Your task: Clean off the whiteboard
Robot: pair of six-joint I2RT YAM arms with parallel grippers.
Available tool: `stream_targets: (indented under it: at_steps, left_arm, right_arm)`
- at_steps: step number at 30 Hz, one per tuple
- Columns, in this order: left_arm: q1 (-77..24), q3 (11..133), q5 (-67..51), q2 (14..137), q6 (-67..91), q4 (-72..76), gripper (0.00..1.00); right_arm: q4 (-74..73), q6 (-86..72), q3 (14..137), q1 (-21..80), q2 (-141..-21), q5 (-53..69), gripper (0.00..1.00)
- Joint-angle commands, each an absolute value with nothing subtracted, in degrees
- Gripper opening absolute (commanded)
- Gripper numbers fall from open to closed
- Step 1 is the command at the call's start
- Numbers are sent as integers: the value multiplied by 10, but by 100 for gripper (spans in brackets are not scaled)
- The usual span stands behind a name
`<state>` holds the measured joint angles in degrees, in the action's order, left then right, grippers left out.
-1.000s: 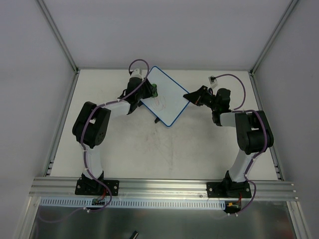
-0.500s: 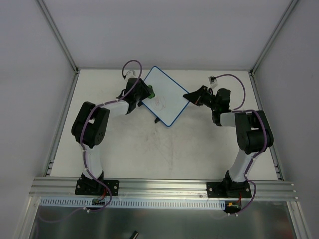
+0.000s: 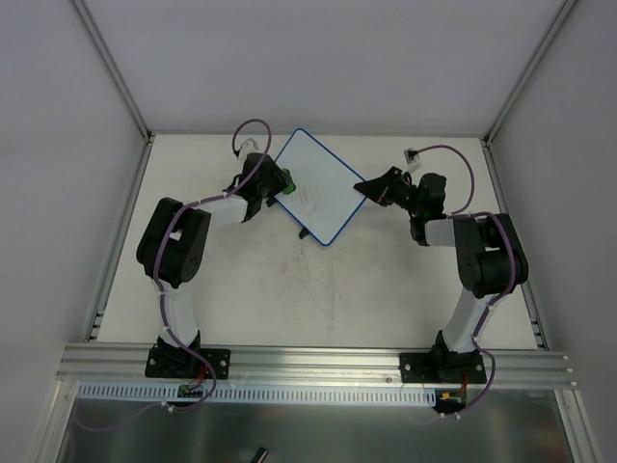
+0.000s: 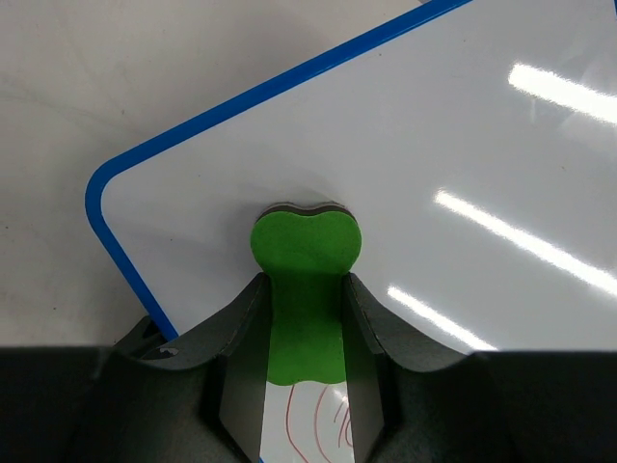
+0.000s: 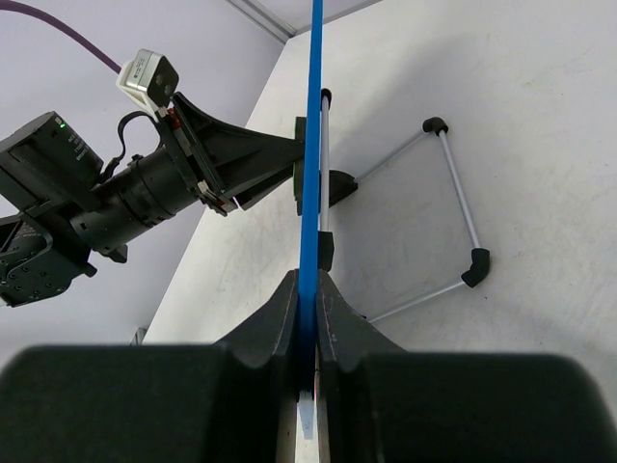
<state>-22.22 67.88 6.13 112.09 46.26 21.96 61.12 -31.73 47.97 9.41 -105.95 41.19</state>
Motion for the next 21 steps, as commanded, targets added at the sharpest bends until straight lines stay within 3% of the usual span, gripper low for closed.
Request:
stream_targets:
  at_steps: [1,5,14,21]
  left_arm:
    - [-246,655,82,1129,432,139,0]
    - [-286,654,130,1113,395,149,0]
    - [-353,677,119,1121,310,191,0]
    - [-373,679,30,1120,251,229,0]
  right_arm:
    - [700,-316,486,93,-1053,439,0]
    - [700,-318,489,92,-1054,440,0]
    - [701,-320,489,92,-1055,441,0]
    - [702,-321,490,92,-1056,441,0]
